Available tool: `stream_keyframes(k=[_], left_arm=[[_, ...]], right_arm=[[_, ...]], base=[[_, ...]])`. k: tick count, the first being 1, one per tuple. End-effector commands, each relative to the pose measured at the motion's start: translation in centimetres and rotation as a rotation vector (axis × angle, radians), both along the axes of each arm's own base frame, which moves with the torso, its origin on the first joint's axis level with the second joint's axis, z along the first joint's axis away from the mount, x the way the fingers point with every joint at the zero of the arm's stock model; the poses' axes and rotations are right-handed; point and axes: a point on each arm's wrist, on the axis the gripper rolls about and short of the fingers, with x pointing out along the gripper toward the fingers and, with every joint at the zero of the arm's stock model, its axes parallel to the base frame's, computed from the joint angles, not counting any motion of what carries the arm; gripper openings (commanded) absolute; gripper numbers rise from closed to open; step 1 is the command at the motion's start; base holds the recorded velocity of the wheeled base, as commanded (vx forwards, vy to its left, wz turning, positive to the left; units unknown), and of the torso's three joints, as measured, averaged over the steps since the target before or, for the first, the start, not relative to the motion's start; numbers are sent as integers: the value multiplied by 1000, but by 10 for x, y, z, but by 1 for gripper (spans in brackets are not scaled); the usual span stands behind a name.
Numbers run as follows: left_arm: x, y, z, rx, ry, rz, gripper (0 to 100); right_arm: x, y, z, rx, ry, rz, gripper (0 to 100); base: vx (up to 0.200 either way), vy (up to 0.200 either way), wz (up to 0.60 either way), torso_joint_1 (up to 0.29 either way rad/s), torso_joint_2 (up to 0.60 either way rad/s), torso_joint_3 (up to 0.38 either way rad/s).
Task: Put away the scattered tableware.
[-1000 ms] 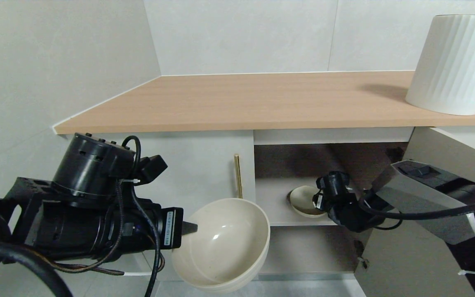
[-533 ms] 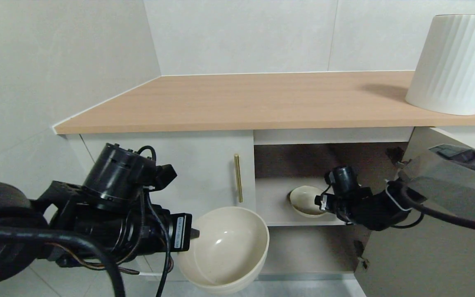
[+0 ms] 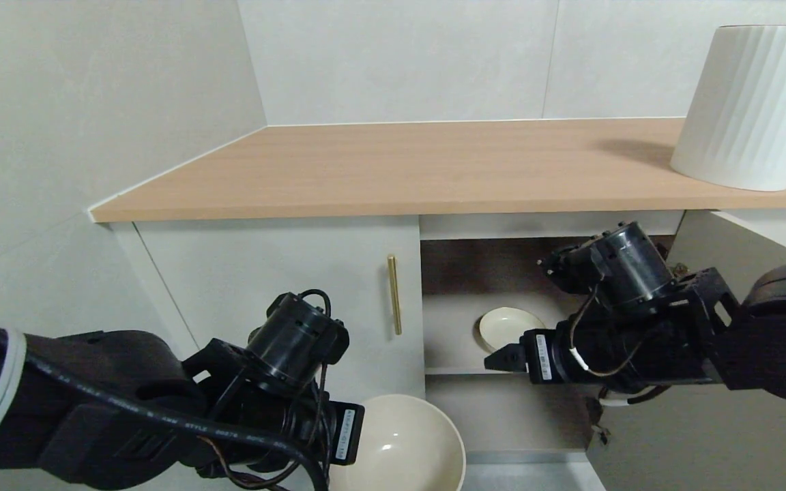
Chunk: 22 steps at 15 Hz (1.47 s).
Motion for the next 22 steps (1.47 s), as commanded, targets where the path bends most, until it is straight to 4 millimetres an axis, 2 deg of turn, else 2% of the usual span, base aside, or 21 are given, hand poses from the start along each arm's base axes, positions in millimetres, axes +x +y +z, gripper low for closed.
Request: stream_keyframes(k=[1,4,6,7,11,14,15,22], left_arm=[[-1,-3,-3,8,7,-10,0],[-2,-3,-1,2,0,-12,0],[-3,-4,3,-12,-22,-18,0],[-3,-4,3,-23,-35,-18,0],[-7,-4,-2,-32,-89,-61,0],[-7,-4,-2,-26,-93,-60,0],[-7,-4,-3,-25,-92,-60,0],[-7,-4,-2,-27,-94,-58,0]], right_arm=[[-31,16,15,26,-21,117,100],[-35,31,-1,-14,22,157,100],[-30,43,-24,-65,77,170,100],[-31,47,-29,-75,86,180,100],[-31,54,-39,-96,107,194,100],[-32,54,-39,-96,109,194,100],[-31,55,-40,-99,110,195,0],[-30,58,-46,-107,121,196,0]], base=[[0,0,0,0,0,0],[0,0,0,0,0,0],[0,0,0,0,0,0],[0,0,0,0,0,0],[0,0,0,0,0,0],[0,0,0,0,0,0],[0,0,0,0,0,0],[0,0,0,0,0,0]])
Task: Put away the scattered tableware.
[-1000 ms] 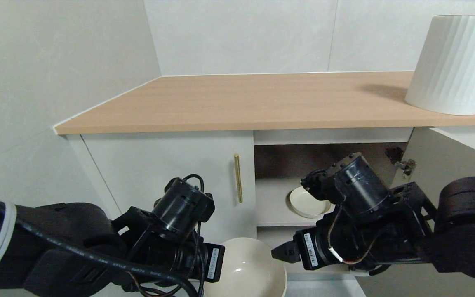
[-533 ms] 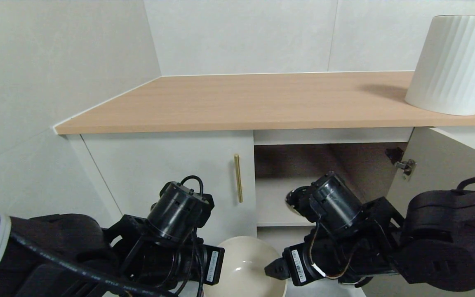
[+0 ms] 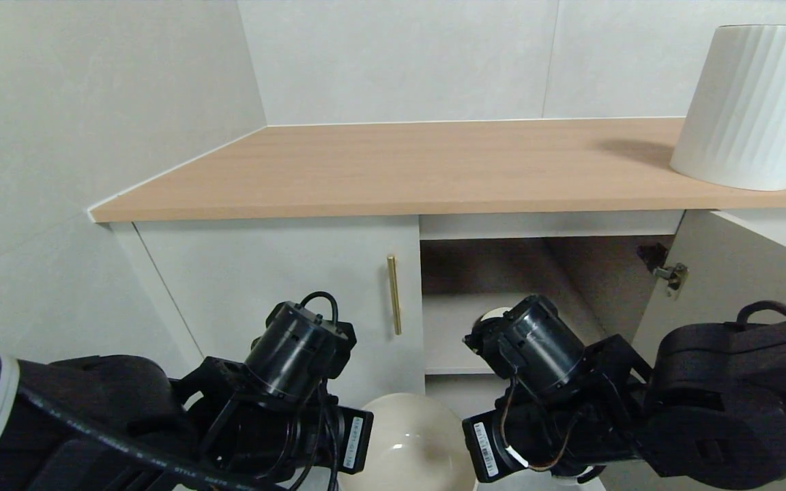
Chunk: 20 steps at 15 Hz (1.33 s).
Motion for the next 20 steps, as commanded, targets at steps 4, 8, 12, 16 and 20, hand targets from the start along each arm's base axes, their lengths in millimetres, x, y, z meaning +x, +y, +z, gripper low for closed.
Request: stream_keyframes(k=[4,8,12,16,20], left_arm=[[0,0,1,-1,-3,1,0],[0,0,1,-2,-2,0,0],[0,0,1,-2,-2,0,0],[0,0,1,-2,-4,1,0],[-1,1,3,-7,-10,1,0]], right_arm=[[0,0,-1,-2,2,-6,0],[2,1,-1,3,2,-9,0],[2,2,4,23,1,-25,100],[1,2,6,33,-2,-26,100],[3,4,0,19,10,-26,100]], base=[[0,0,0,0,0,0],[0,0,0,0,0,0],[0,0,0,0,0,0],[0,0,0,0,0,0],[0,0,0,0,0,0]])
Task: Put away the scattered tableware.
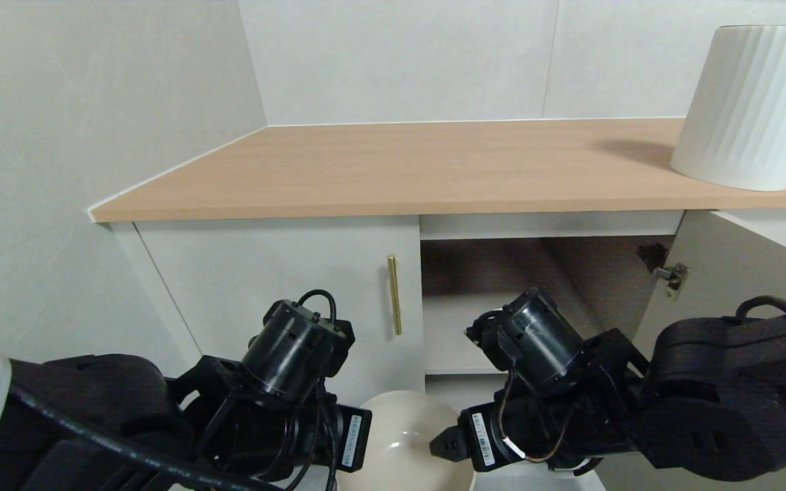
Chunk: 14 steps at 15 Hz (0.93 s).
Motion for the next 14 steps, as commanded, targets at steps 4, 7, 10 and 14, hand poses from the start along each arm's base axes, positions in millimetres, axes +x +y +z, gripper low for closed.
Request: stream_keyframes(k=[4,7,10,14], left_arm=[[-1,0,1,-3,-4,-3,0],[-1,0,1,-2,-2,-3,0],[-1,0,1,-2,-2,-3,0],[-2,0,0,-1,-1,-4,0]], right_arm=[[3,5,-10,-16,19,-3,0],[2,3,-4,-2,9,-8,0],[2,3,-4,-5,7,-8,0],[2,3,-5,-9,8,-8,0]], base=[[0,0,0,0,0,0],[0,0,0,0,0,0],[0,0,0,0,0,0],[0,0,0,0,0,0]])
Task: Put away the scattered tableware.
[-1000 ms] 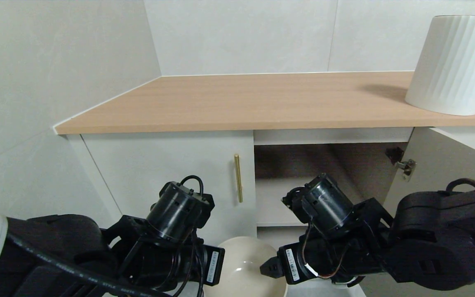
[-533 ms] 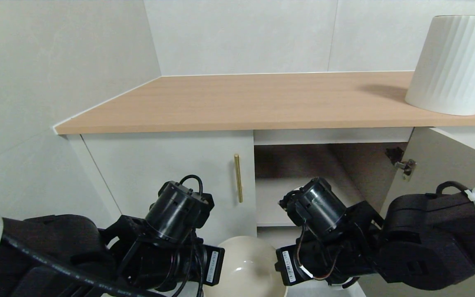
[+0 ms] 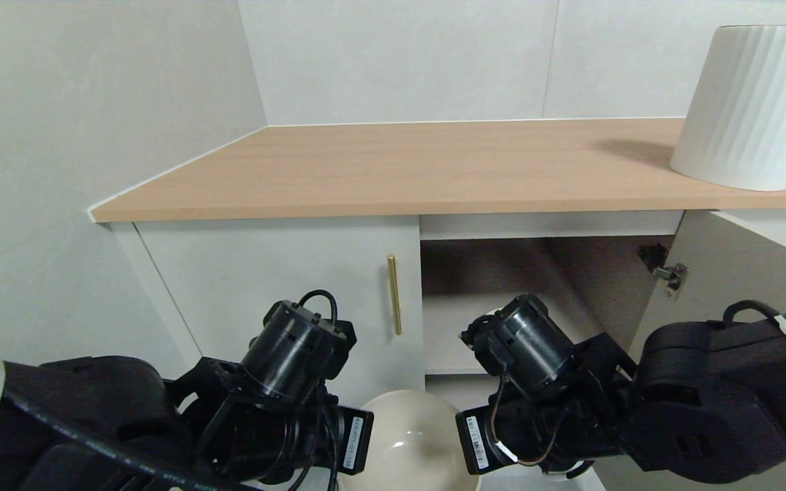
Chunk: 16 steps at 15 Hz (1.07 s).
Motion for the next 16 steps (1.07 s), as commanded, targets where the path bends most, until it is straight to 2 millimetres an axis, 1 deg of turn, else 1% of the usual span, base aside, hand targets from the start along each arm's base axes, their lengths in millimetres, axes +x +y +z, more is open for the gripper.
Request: stream_keyframes(k=[1,3,4,10,11,12,13,14,15,16], left_arm=[[-1,0,0,1,1,0,0],[-1,0,0,-1,-1,0,0],[0,0,1,-7,-8,1,100],[0,0,13,-72,-77,4,100],[0,0,18,-100,-105,7,100],[-1,1,22,-125,-127,12,100],[-1,1,22,-142,-141,13,100],[0,0,21,-138,-138,14,100],[0,0,20,-136,-136,14,100],[0,0,20,-137,-137,14,100]], right_arm=[[0,0,-1,-3,2,0,0],[0,0,-1,-3,2,0,0],[0,0,-1,-3,2,0,0],[0,1,-2,-10,0,-4,0],[1,1,-4,-16,1,-10,0],[3,0,-8,-35,-2,-25,0],[11,-1,-23,-132,-45,-107,0],[18,-4,-31,-199,-89,-174,0],[28,-6,-39,-219,-108,-233,0],[35,-8,-41,-197,-115,-262,0]], base=[[0,0,0,0,0,0],[0,0,0,0,0,0],[0,0,0,0,0,0],[0,0,0,0,0,0],[0,0,0,0,0,0],[0,0,0,0,0,0],[0,0,0,0,0,0],[0,0,0,0,0,0],[0,0,0,0,0,0],[0,0,0,0,0,0]])
